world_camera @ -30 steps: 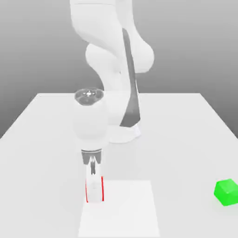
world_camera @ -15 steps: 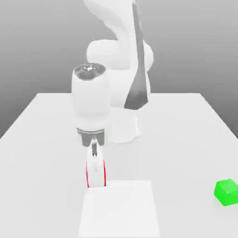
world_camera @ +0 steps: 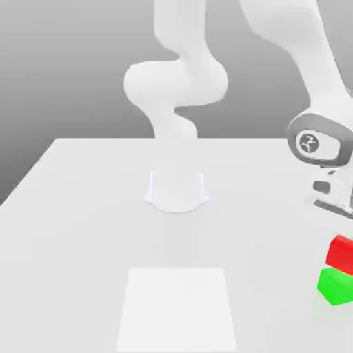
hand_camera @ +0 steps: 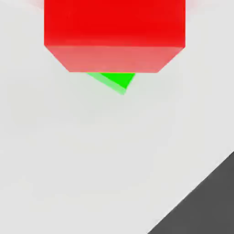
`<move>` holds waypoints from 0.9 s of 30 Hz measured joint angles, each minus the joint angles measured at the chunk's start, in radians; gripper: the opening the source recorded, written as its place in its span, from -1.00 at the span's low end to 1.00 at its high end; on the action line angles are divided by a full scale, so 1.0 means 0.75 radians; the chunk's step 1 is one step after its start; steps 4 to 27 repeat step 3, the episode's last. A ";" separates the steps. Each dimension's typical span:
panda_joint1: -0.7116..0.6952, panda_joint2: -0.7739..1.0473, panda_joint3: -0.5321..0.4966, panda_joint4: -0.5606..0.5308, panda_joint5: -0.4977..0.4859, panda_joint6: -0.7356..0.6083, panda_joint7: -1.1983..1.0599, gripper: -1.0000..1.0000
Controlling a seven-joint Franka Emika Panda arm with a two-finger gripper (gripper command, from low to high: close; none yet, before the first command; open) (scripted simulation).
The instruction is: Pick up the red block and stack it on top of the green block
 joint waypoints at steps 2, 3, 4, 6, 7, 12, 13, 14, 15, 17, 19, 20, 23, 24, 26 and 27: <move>0.000 0.000 0.000 0.000 0.000 0.000 0.000 1.00; 0.000 0.000 0.000 0.000 0.000 0.000 0.000 1.00; 0.000 0.000 0.000 0.000 0.000 0.000 0.000 1.00; 0.000 0.000 0.000 0.000 0.000 0.000 0.000 1.00; 0.000 0.000 0.000 0.000 0.000 0.000 0.000 1.00; 0.000 0.000 0.000 0.000 0.000 0.000 0.000 1.00; 0.000 0.000 0.000 0.000 0.000 0.000 0.000 1.00; 0.000 0.000 0.000 0.000 0.000 0.000 0.000 1.00; 0.000 0.000 0.000 0.000 0.000 0.000 0.000 1.00; 0.000 0.000 0.000 0.000 0.000 0.000 0.000 1.00; 0.000 0.000 0.000 0.000 0.000 0.000 0.000 1.00; 0.000 0.000 0.000 0.000 0.000 0.000 0.000 1.00; 0.000 0.000 0.000 0.000 0.000 0.000 0.000 1.00; 0.000 0.000 0.000 0.000 0.000 0.000 0.000 1.00; 0.000 0.000 0.000 0.000 0.000 0.000 0.000 1.00; 0.000 0.000 0.000 0.000 0.000 0.000 0.000 1.00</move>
